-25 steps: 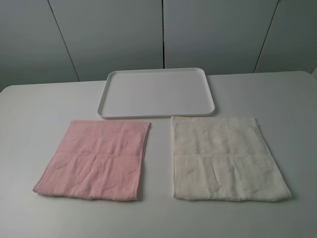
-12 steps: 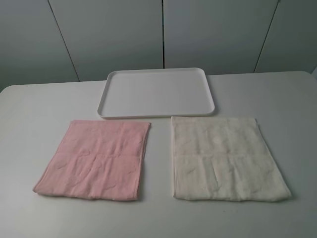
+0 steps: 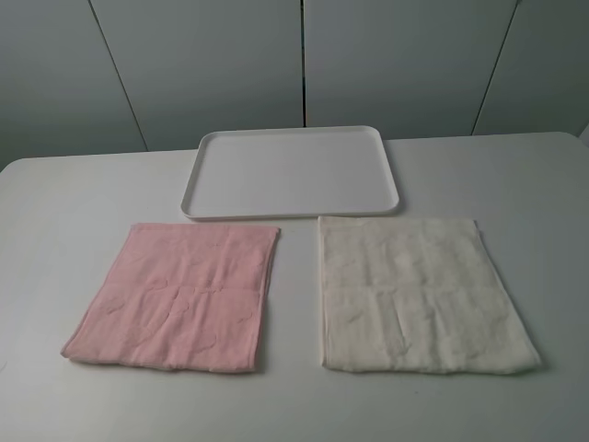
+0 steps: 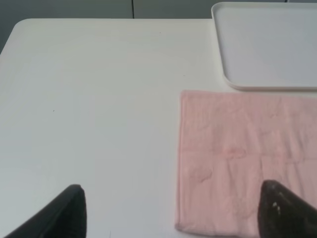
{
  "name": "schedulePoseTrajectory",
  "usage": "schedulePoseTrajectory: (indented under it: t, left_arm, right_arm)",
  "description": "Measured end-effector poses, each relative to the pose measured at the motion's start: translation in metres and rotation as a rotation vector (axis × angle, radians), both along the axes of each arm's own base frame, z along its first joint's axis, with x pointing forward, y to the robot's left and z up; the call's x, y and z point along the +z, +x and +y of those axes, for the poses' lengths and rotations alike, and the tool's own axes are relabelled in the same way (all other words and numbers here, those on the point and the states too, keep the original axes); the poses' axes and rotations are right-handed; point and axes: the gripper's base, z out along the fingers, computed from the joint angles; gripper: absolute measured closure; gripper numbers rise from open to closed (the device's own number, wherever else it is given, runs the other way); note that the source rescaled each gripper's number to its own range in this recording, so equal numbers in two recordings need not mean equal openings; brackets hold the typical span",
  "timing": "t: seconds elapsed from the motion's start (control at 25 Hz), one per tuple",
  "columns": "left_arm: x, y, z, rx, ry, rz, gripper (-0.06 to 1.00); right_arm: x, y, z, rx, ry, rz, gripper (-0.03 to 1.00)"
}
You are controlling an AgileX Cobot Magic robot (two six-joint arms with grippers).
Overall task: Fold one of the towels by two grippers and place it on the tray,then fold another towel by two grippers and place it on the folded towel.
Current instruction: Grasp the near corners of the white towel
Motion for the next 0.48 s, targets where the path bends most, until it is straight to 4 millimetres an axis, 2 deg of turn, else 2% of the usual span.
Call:
schedulePoseTrajectory:
  t: [0.24,0.36,0.48]
  left_arm:
    - [0.001,-0.001,-0.003,-0.021,-0.029,-0.001,0.04]
    - [0.011,-0.001,-0.005,-0.041,-0.038,-0.011,0.04]
    - [0.020,0.011,-0.005,-0.065,-0.008,0.047,0.04]
  right_arm:
    - [0.000,0.000,0.002,0.012,0.017,0.002,-0.03]
    - [0.010,-0.005,0.002,0.017,0.013,-0.031,-0.03]
    - [0.026,-0.003,0.002,0.025,0.001,-0.037,-0.03]
